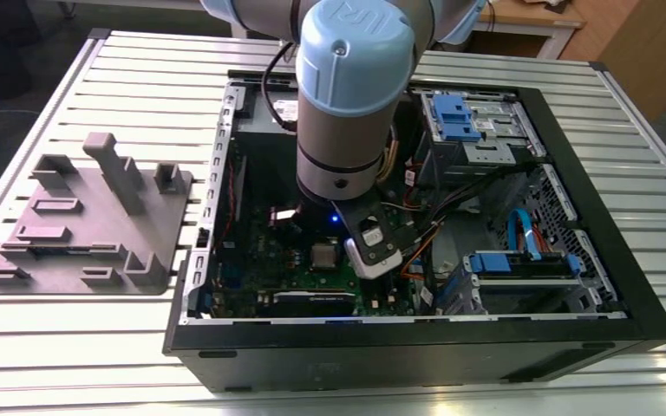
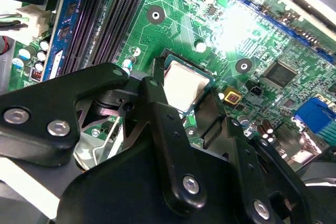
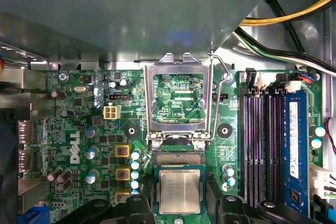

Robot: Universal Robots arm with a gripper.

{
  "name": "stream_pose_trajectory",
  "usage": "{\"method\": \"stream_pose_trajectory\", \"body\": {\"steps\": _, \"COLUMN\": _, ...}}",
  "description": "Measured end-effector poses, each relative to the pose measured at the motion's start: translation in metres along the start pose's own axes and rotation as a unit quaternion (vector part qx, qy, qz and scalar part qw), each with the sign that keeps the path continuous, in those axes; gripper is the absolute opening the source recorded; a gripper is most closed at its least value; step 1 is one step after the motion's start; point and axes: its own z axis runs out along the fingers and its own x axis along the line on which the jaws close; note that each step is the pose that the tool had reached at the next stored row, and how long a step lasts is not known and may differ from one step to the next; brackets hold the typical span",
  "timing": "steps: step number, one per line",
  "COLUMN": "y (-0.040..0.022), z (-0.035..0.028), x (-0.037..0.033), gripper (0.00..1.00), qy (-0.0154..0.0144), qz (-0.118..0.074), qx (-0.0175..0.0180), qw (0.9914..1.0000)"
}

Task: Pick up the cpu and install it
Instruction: 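Place the cpu into insertion slot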

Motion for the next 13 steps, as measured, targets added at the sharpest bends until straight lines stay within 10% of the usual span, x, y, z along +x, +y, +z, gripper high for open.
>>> {"method": "stream_pose_trajectory", "body": {"steps": 13, "y": 0.0003, "z": 0.0007, "x": -0.0003, "gripper": 0.47, "qy": -0.0007, "qz": -0.021, "qx": -0.001, "qw": 0.99978}}
